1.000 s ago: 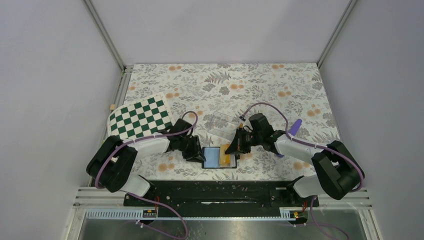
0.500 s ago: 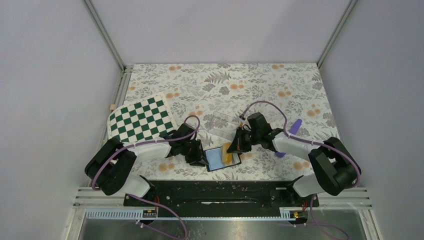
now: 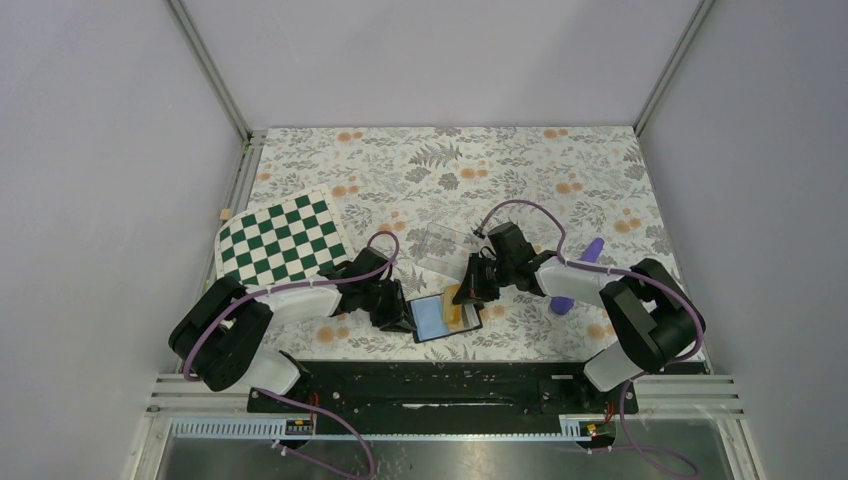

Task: Put the credit cards into the card holder
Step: Insert the credit card into the card holder.

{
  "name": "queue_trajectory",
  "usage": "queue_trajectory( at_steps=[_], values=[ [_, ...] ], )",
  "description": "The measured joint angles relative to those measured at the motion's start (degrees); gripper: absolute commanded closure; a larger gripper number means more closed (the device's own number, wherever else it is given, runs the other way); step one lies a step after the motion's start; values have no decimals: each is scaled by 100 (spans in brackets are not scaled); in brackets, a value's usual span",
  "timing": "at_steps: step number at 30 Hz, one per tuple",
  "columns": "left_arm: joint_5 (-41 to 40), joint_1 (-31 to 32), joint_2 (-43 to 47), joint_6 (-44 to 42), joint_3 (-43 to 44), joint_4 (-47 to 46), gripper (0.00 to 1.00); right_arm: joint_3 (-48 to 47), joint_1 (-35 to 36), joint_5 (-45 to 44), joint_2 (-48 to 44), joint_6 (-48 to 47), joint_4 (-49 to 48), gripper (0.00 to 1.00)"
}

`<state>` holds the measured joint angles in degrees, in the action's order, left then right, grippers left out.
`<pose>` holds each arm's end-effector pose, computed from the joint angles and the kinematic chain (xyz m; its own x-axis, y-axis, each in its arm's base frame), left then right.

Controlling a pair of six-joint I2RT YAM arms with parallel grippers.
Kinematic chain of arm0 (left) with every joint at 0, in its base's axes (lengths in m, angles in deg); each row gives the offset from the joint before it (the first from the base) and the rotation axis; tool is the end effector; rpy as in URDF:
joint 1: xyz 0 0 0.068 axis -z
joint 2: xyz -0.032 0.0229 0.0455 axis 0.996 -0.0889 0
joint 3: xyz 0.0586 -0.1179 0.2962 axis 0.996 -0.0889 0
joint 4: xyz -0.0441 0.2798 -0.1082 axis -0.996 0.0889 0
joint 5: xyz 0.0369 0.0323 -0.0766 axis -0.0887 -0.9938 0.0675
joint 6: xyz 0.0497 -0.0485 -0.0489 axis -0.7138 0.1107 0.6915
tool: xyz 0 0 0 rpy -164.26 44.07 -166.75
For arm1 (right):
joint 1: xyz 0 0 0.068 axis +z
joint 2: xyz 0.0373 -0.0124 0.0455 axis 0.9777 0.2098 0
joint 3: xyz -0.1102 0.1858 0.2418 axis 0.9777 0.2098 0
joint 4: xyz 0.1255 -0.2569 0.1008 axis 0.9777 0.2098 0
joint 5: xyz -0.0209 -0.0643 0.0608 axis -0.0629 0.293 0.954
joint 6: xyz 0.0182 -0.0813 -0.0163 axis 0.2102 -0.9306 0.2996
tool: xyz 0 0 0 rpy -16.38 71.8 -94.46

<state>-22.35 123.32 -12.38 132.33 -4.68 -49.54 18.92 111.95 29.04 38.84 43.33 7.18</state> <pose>0.1952 -0.1932 0.1179 -0.9896 -0.1433 -0.0094 -0.1096 0.7960 -0.5953 0.2604 0.2205 0.1469 -0.9522 0.0054 -0.3053 -0.2220 0.6742 0.7044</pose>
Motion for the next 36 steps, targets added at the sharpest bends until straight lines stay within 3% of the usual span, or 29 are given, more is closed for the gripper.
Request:
queue_trajectory(
  at_steps=[23,36],
  values=[
    [76,2,-109,-4,13,-96,83,433,0,573,170,560,-896,100],
    [24,17,-551,-345,608,422,84,7,0,599,332,155,-103,100]
  ],
)
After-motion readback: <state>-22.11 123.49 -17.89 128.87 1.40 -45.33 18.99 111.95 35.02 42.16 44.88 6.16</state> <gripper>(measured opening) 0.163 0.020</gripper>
